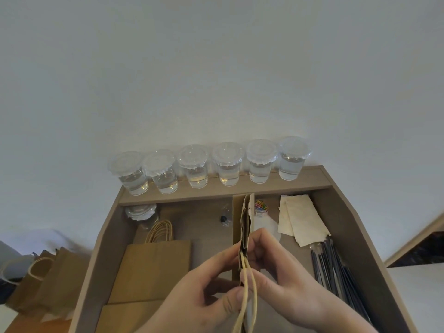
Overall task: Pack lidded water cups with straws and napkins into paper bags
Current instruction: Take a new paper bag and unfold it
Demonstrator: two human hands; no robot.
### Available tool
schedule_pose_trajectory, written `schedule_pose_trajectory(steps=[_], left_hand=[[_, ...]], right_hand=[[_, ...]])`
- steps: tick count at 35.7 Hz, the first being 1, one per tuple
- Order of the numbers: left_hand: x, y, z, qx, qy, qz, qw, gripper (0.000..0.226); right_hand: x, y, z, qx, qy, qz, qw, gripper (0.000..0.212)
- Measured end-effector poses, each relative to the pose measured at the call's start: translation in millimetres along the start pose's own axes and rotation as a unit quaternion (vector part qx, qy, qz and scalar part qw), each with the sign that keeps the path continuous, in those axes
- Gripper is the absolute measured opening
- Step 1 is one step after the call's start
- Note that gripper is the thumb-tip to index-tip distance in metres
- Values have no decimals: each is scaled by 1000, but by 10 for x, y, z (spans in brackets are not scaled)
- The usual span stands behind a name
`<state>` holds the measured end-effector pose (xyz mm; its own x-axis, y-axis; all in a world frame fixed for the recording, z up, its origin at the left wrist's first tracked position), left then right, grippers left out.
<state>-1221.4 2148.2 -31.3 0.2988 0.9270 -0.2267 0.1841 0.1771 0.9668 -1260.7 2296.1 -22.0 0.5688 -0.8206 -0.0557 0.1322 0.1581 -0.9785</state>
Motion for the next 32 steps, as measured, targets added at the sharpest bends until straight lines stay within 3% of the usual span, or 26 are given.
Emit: schedule_pose_trajectory(steps=[3, 9, 12, 17, 19, 22, 26, 32], left_hand=[[5, 14, 5, 7, -1, 11, 1000, 57], [25, 110, 16, 21, -30, 61, 997, 48], [5, 97, 8, 18, -31, 50, 998, 40], [-20, 74, 13, 18, -5, -63, 998, 52], [-41, 95, 11, 9, 19, -122, 992, 62], [-56, 132, -9, 0, 54, -161, 985, 46], [-67, 94, -54, -43, 78, -166, 982, 39], [-48, 151, -90, -34, 85, -205, 974, 35]], right_hand=[[8, -2, -5, -12, 10, 13, 1000, 60], [-13, 24, -39, 0, 27, 16, 1000, 88], [-10, 88, -49, 35, 10, -4, 999, 86], [-36, 107, -4, 26, -19, -18, 999, 55], [2, 47, -14, -1, -34, 1, 999, 65], [115, -54, -41, -53, -54, 22, 997, 82], [52, 91, -108, -10, 9, 40, 999, 69], [-8, 174, -136, 32, 101, 167, 980, 56]])
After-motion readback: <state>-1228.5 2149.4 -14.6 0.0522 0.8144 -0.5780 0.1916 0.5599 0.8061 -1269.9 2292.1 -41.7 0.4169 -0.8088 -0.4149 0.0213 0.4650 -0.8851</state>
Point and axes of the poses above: each hand's wrist, its own z-axis away from the middle knuckle, its own x-axis out of the palm, y = z × x, the point moved 7 cm from there along -z, towards the middle knuckle, and after that the axes turned 13 degrees about x, right-handed, at the moved point
